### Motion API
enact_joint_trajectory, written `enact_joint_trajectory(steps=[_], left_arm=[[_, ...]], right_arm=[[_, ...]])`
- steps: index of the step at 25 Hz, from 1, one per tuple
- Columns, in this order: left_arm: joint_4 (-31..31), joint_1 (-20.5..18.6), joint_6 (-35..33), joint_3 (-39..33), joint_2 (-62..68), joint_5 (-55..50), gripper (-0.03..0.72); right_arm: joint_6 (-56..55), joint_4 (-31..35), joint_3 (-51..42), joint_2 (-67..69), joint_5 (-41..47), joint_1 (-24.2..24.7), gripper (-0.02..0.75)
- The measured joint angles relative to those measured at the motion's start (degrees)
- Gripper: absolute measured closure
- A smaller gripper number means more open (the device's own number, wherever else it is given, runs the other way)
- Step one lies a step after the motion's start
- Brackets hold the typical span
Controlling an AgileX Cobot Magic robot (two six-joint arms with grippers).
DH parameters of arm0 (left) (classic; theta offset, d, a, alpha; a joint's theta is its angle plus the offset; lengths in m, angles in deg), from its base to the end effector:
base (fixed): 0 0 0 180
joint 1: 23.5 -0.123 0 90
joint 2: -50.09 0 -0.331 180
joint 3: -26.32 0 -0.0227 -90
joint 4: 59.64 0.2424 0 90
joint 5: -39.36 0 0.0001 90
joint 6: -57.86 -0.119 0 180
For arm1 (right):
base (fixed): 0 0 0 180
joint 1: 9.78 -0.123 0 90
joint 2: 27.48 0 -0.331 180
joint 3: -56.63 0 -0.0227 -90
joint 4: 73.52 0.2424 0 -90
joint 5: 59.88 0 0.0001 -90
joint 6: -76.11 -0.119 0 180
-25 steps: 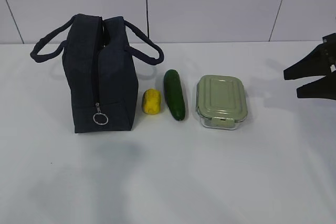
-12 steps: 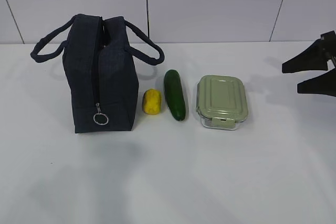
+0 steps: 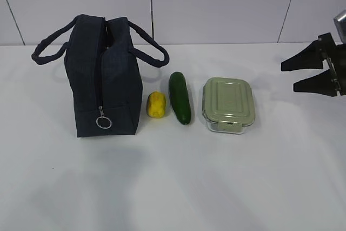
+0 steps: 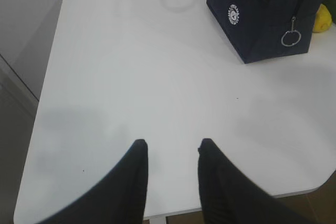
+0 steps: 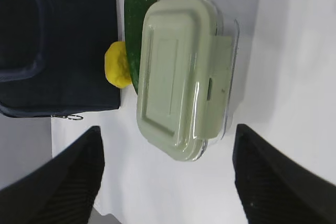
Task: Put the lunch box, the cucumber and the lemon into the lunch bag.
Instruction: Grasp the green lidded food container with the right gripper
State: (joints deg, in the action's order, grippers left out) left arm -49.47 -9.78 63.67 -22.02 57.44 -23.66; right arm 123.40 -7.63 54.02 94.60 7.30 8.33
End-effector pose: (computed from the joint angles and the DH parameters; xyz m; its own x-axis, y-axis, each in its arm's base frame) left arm -0.0320 0.0271 0.2649 -0.4631 0.0925 -0.8815 0.0903 0.9943 0.0569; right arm 0.4117 -0.0293 0.2211 -0.9282 0.2404 -0.2840 -0.0904 0.5948 0.7988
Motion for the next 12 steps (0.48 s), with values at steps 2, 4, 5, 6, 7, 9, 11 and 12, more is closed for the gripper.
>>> enact_joint_trajectory(steps=[2,4,5,6,7,9,11,12], left_arm=[[-0.3,0.0,0.0,0.0,0.0,0.0,0.452],[-0.8,0.0,0.0,0.0,0.0,0.0,0.452],[-1.1,0.0,0.0,0.0,0.0,0.0,0.452],[-1.2,0.0,0.0,0.0,0.0,0.0,0.452],[-1.3,0.0,0.0,0.0,0.0,0.0,0.452],[-1.4,0.0,0.0,0.0,0.0,0.0,0.452],[-1.4,0.0,0.0,0.0,0.0,0.0,0.452],[-1.5,0.0,0.0,0.0,0.0,0.0,0.452]], right_arm=[[0.0,0.3,1.9,2.1,0.0,0.0,0.161],[0.0,0.4,3.4,4.2,0.0,0.0,0.161],[0.1,0.4,3.9,5.0,0.0,0.0,0.161],[0.1,0.1,4.1,5.9,0.0,0.0,0.161],[0.1,0.1,4.1,6.9,0.0,0.0,0.161],[0.1,-0.1,4.2,8.3,0.0,-0.1,0.161],[0.1,-0.1,4.2,9.6,0.0,-0.1,0.161],[0.1,-0.1,4.2,10.0,0.0,-0.3,0.161]])
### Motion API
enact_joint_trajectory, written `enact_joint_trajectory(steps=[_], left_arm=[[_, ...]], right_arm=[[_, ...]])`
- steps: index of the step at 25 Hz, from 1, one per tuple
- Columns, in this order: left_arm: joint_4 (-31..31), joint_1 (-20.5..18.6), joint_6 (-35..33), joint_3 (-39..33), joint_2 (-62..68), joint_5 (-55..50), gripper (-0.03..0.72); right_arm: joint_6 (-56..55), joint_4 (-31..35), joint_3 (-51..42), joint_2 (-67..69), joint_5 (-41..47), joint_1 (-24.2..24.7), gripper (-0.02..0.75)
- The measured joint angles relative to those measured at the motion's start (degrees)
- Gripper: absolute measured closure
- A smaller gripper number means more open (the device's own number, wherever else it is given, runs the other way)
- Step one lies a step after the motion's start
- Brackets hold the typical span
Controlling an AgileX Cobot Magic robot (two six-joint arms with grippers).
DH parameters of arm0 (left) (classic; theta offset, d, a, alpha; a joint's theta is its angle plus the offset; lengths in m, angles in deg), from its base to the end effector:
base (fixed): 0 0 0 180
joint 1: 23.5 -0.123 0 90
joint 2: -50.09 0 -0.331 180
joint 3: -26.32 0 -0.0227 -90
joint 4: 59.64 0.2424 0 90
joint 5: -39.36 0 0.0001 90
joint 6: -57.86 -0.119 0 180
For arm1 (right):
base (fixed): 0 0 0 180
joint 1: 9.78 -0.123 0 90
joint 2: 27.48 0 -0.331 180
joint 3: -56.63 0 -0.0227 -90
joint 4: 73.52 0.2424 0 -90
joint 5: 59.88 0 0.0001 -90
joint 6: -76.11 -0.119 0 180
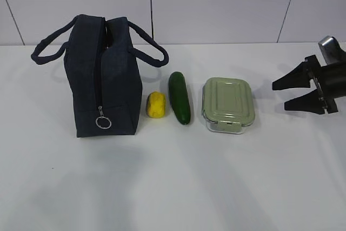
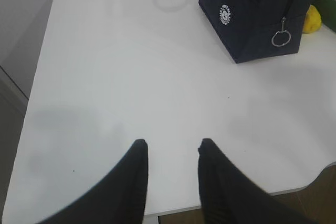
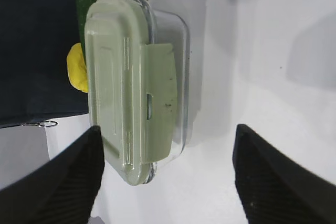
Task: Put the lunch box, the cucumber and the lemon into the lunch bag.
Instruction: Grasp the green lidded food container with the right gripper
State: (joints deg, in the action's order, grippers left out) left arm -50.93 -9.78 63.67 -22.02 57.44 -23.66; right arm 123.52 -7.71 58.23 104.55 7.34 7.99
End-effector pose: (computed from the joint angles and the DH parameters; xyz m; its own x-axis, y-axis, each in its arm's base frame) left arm -0.0323 0.0244 0.2645 -0.4663 0.0812 -0.8809 0.1049 0.9938 0.0361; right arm 0.4369 -0.0349 0.1649 -0.9525 0.2395 -0.1883 -0.0189 0.5703 0.8212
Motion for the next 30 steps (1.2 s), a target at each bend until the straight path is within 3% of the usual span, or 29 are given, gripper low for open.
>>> enact_joint_trajectory(steps=[19,30], left_arm=[[-0.1,0.0,0.0,0.0,0.0,0.0,0.452],[-0.1,0.0,0.0,0.0,0.0,0.0,0.452]], right_arm=[[0.3,0.4,0.1,1.4,0.0,-5.3,0.163],[0.3,0.8,5.8,5.5,0.0,-6.5,0.163]])
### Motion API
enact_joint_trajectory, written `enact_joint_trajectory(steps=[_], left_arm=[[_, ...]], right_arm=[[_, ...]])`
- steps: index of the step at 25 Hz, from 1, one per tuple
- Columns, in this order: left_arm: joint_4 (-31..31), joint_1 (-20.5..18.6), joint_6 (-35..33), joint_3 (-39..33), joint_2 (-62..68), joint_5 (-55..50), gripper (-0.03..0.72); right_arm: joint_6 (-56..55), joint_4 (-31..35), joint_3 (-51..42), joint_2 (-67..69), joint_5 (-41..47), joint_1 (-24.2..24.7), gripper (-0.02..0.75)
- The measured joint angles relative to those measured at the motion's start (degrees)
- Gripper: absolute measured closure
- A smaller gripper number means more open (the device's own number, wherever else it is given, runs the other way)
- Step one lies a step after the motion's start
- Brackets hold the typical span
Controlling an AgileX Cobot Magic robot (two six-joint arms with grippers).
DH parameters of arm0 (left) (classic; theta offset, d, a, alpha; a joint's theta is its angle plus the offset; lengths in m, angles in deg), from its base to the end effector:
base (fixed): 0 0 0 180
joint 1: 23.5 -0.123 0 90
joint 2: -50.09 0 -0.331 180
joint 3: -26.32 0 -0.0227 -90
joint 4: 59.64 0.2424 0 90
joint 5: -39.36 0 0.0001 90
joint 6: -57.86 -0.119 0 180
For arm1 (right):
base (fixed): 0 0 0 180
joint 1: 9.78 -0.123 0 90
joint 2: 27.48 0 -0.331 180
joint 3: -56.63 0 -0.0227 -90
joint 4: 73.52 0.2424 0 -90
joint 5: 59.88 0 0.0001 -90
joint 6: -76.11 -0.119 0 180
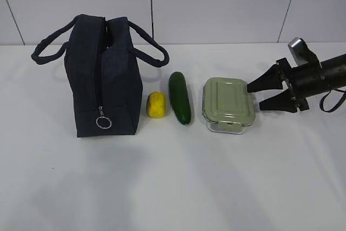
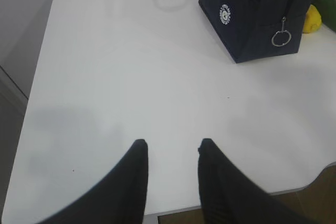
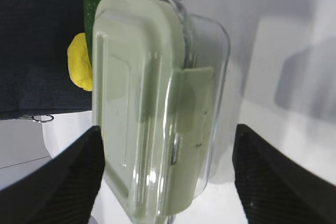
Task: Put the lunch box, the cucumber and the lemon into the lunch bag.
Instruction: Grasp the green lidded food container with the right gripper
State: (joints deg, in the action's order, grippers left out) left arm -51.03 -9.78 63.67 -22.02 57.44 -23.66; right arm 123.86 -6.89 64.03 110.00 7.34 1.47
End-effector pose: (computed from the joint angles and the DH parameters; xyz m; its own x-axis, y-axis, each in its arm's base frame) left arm -0.0324 0.0243 0.2645 -0.4665 0.0804 -0.8809 0.1058 0.9938 0.0347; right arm 0.4622 0.0108 0.1451 -0.9702 0.1373 -0.1998 -0.0908 0.5582 0.8247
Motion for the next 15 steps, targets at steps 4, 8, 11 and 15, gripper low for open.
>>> enact_joint_trajectory(steps=[4,8,11,15], left_arm=[[0.0,0.0,0.0,0.0,0.0,0.0,0.452],[0.0,0.0,0.0,0.0,0.0,0.0,0.452],[0.0,0.0,0.0,0.0,0.0,0.0,0.452],[0.0,0.0,0.0,0.0,0.0,0.0,0.452]], right_arm=[[0.0,0.0,0.2,0.8,0.0,-0.5,0.163],[0.0,0.3,0.2,1.5,0.0,-0.9,0.163],[0.0,0.7,0.3,2.2,0.0,-0.9,0.163],[0.0,1.5,0.3,3.4,0.0,-0.9,0.163]])
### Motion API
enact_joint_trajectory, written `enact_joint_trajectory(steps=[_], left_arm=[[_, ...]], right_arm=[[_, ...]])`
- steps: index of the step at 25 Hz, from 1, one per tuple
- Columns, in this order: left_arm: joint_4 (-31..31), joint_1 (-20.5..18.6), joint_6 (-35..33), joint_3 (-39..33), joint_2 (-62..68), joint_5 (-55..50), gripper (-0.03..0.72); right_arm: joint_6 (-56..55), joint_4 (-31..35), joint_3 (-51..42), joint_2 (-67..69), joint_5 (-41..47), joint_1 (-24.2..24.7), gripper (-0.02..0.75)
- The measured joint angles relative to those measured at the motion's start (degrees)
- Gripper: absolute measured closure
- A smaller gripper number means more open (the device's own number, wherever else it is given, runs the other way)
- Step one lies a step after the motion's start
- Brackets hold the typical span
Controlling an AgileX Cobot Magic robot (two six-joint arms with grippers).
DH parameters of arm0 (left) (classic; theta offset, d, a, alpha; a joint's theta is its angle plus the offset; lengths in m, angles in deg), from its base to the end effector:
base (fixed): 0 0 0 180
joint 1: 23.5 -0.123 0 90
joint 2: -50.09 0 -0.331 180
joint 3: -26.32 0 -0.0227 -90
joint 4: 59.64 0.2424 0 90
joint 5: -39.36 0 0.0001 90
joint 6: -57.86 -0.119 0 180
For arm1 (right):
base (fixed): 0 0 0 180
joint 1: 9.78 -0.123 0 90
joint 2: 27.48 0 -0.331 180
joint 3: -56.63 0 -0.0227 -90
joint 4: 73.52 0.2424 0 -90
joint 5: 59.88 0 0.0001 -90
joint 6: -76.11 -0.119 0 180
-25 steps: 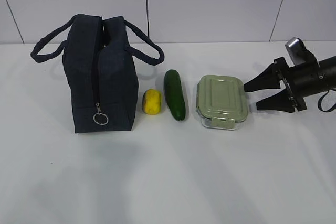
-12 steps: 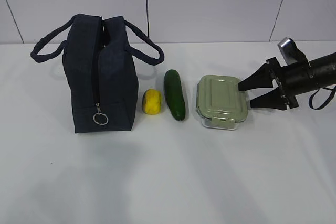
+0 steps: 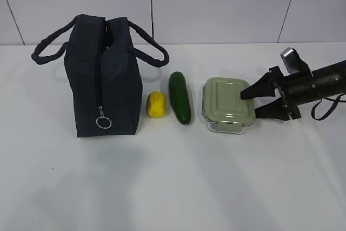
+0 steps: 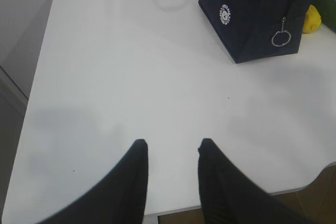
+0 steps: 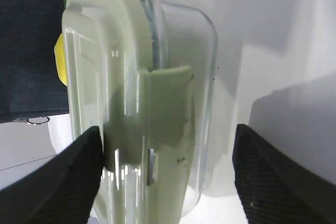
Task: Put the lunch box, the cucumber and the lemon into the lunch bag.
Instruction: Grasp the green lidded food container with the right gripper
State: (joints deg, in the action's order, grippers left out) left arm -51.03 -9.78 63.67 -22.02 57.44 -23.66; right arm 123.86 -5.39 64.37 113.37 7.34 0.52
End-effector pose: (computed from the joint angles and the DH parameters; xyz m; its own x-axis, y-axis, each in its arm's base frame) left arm -0.0324 0.0243 0.2645 -0.4665 0.0804 -0.8809 0.1058 0.9938 0.0347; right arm 0.4657 0.0189 0.1216 -0.9785 0.1431 -0.1486 -0.0501 0.5340 0.8440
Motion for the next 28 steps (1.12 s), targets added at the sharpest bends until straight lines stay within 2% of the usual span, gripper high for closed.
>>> enact_joint_trajectory(steps=[15,28], left_arm=[[0.0,0.0,0.0,0.0,0.0,0.0,0.452],[0.0,0.0,0.0,0.0,0.0,0.0,0.452]], right_arm=[[2.9,4.3,0.0,0.9,0.0,-1.6,0.163],[3.7,4.6,0.0,1.0,0.0,-1.6,0.163]])
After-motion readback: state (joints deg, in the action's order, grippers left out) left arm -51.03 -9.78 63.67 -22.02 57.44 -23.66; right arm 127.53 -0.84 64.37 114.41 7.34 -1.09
